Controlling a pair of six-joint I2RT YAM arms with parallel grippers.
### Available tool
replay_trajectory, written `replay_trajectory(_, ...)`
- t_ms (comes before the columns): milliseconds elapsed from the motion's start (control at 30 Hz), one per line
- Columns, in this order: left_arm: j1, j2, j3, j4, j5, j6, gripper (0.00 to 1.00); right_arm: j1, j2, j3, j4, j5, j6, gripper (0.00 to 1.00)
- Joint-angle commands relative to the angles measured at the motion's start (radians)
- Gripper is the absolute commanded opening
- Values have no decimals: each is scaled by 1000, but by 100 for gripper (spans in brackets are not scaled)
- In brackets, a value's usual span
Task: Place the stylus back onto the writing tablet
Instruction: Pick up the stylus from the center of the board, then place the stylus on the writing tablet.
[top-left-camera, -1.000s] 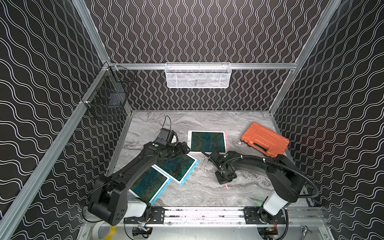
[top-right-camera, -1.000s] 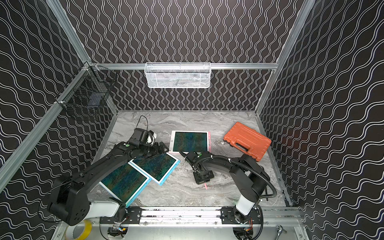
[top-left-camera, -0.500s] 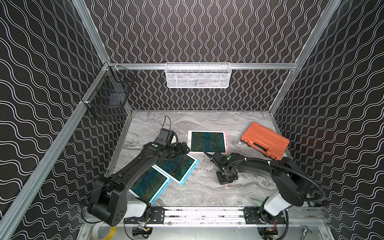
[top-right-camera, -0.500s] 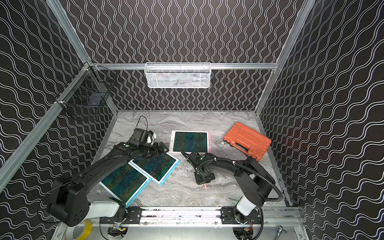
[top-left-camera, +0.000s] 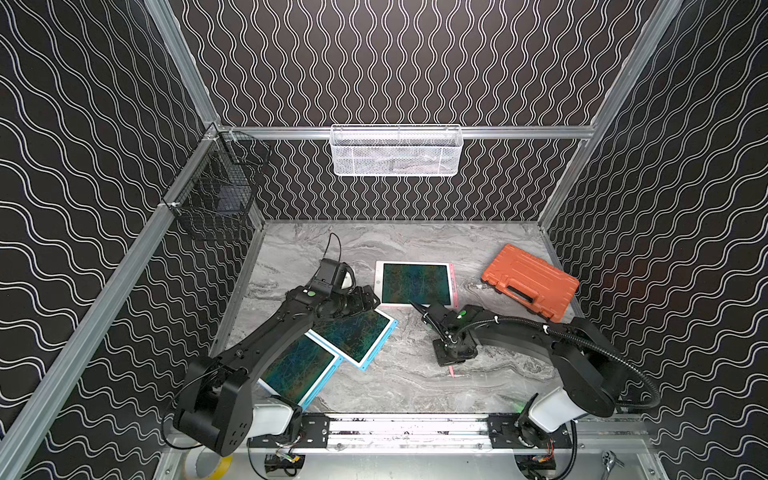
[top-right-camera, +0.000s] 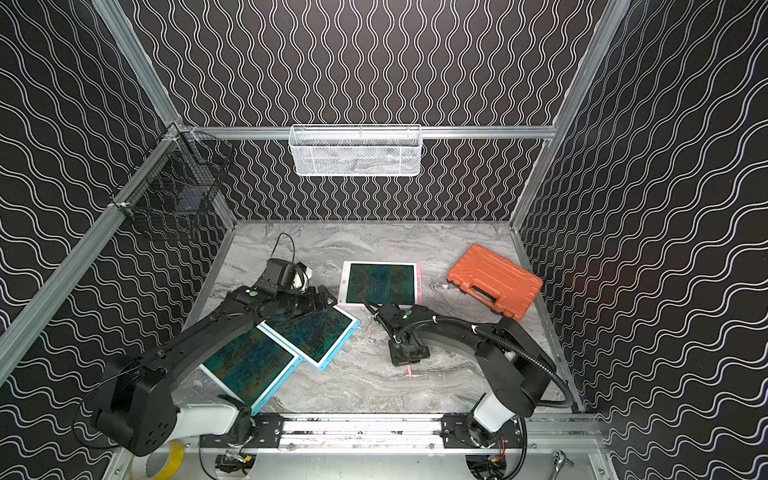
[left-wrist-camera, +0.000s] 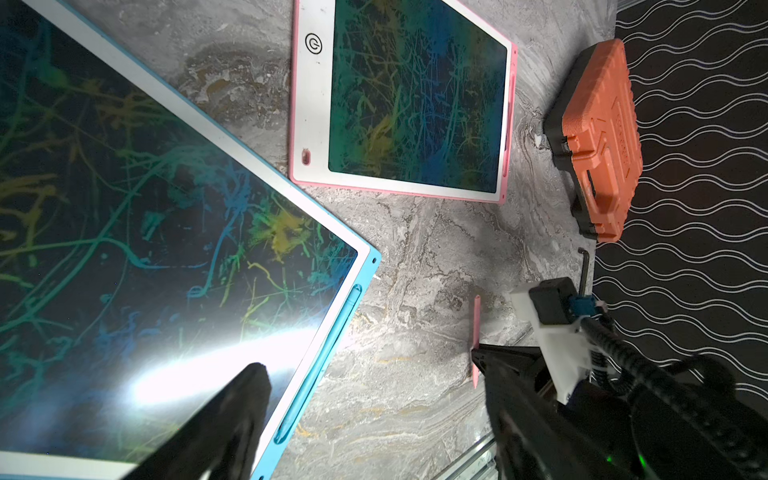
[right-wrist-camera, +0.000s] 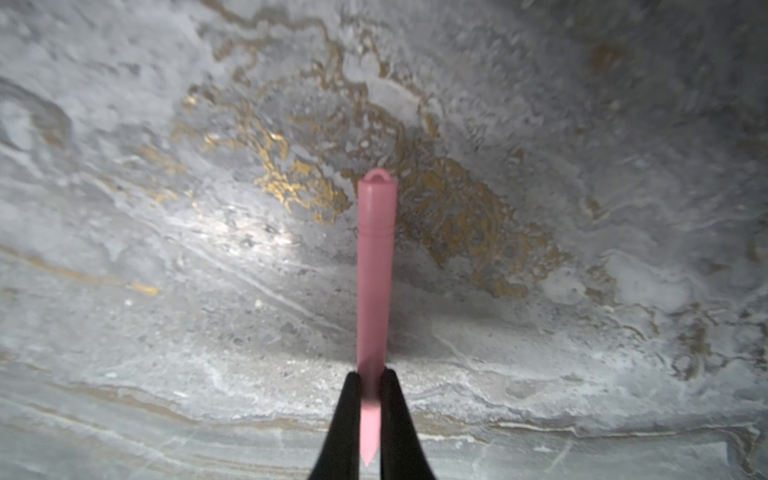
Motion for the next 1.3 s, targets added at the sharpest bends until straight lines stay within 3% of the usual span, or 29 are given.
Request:
replay_trajectory(0, 0, -5, 5, 35, 8, 21, 85, 0, -2, 21, -12, 29, 26, 0)
replay_trajectory(233, 0, -6, 18, 25, 6, 31, 85, -38, 17, 79, -11, 38, 13, 0)
replay_trajectory(433, 0, -2, 29, 13, -2, 43, 85, -161, 46, 167, 18, 9, -59, 0)
replay_trajectory(700, 0, 9, 49, -6, -15, 56, 85, -318, 185, 342, 54, -8, -165, 0)
replay_trajectory(933, 0, 37, 76, -17, -24, 62, 86, -395, 349, 528, 37, 6, -243, 0)
replay_trajectory(1267, 0, 97, 145, -41, -24, 92, 86, -493, 445, 618, 43, 36, -296, 0)
